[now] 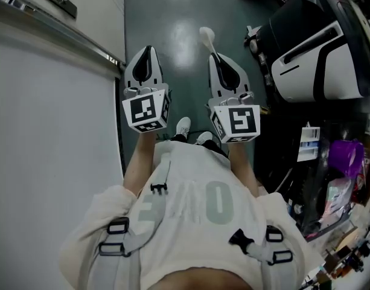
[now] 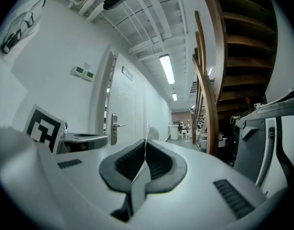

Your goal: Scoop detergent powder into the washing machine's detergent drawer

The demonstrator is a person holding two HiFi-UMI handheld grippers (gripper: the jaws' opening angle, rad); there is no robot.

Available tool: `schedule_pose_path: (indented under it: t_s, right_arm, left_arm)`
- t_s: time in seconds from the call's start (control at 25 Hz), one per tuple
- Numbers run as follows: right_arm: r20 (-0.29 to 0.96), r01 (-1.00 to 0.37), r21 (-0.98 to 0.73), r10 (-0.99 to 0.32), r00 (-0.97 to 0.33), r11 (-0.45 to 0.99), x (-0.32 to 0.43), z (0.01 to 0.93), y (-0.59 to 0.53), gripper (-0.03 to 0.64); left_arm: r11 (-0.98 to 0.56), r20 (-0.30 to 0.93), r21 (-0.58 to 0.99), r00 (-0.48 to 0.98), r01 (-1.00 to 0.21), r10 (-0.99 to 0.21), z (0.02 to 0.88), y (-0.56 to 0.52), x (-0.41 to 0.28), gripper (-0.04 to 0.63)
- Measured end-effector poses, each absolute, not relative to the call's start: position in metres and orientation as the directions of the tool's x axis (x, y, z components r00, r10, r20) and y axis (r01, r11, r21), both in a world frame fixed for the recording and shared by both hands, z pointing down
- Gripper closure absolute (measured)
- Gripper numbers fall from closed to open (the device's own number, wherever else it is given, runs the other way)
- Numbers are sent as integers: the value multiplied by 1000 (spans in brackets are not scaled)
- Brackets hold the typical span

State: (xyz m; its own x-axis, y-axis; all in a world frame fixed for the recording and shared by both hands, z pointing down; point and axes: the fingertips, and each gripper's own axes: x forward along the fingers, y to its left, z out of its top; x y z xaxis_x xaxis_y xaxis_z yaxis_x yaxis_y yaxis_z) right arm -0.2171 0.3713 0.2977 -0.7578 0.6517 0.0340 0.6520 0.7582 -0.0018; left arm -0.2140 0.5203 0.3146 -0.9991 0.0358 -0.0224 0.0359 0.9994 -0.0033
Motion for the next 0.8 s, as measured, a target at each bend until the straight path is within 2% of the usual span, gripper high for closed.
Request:
schedule_pose_path:
  t_s: [0.44, 0.6, 0.8]
  right_arm:
    - [10, 607, -6, 607, -795, 795, -203, 285, 329, 606]
    - [3, 533, 2, 533, -846, 846, -200, 281, 294, 607]
    - [0, 369, 7, 369, -930, 930, -190, 278, 219, 606]
  left_arm:
    - [997, -78, -9, -994, -70, -71, 283, 461, -211, 575]
    - [988, -86, -7, -985, -152, -152, 278, 429, -217, 575]
    - [951, -68, 11, -949, -309, -308, 278, 356, -230, 575]
